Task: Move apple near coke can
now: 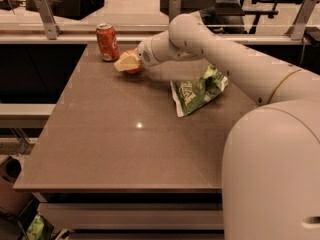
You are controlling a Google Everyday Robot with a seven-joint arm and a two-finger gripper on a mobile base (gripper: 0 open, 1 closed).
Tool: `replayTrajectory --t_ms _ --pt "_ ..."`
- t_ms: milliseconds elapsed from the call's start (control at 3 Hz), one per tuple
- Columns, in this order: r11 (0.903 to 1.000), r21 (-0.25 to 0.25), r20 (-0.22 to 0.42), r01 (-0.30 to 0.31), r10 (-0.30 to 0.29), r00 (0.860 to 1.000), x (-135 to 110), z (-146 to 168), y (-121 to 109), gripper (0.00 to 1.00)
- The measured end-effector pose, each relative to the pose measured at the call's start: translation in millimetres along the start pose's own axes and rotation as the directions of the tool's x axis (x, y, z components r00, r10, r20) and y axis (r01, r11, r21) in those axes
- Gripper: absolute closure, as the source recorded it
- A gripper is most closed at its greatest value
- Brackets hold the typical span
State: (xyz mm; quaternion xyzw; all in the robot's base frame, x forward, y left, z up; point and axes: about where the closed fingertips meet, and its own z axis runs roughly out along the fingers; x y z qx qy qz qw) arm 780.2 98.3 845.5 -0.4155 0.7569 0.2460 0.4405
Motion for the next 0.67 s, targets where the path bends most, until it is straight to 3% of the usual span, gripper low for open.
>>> replayTrajectory --t_ms 333,667 --pt "1.0000 -0.004 -0.001 0.000 0.000 1.000 0.5 2.4 1.7 0.00" --pt "1.0000 -0.004 -0.001 0.000 0.000 1.000 0.5 2.5 1.7 0.00"
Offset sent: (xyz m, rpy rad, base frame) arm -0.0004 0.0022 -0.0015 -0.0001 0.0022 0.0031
